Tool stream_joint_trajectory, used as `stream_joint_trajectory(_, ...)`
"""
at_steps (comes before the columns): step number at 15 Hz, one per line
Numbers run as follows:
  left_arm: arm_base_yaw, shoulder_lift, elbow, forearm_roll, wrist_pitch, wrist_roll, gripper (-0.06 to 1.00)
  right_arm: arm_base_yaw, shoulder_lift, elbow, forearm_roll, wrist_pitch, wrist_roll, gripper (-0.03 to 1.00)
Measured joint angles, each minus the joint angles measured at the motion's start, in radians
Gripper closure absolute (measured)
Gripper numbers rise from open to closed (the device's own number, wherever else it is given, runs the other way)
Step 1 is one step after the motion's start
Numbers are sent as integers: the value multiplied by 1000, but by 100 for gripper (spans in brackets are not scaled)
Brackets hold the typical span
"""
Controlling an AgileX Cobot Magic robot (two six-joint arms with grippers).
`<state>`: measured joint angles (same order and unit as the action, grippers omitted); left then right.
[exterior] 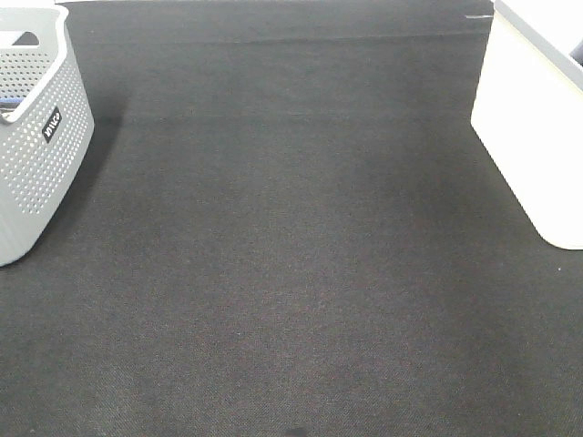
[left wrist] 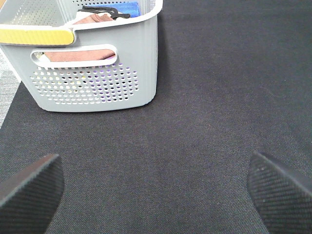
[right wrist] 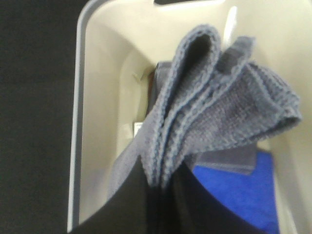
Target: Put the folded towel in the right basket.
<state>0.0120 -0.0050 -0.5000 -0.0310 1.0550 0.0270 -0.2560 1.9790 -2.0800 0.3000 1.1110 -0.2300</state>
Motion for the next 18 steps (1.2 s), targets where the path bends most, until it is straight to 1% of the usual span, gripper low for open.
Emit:
stream_joint_trajectory(2,0,0,0,0,0,0,-3,0,61,0,-20,14,30,90)
stream_joint_trajectory(3,0,0,0,0,0,0,-3,0,91,0,-54,31,58,87)
stream_joint_trajectory(4,0,0,0,0,0,0,-3,0,91,0,-54,31,58,87)
stream_joint_trajectory(5,0,0,0,0,0,0,-3,0,117,0,-92,42,89,82)
stream_joint_trajectory(6,0,0,0,0,0,0,-3,0,138,1,-124,52,123,72)
stream_joint_trajectory(7,0,0,0,0,0,0,-3,0,152,3,-150,60,153,57)
stream_joint_trajectory(8,0,0,0,0,0,0,-3,0,160,3,-162,62,171,39)
stream_joint_trajectory(9,0,0,0,0,0,0,-3,0,158,3,-162,63,175,29)
stream_joint_trajectory(10,0,0,0,0,0,0,-3,1,150,3,-156,63,175,25)
stream_joint_trajectory(13,0,0,0,0,0,0,-3,22,94,3,-116,65,160,21)
stream_joint_trajectory(16,0,0,0,0,0,0,-3,130,-12,3,-106,95,146,21)
stream_joint_trajectory(17,0,0,0,0,0,0,-3,130,-12,3,-106,95,146,21)
stream_joint_trajectory(18,0,0,0,0,0,0,-3,166,-39,3,-106,100,142,21)
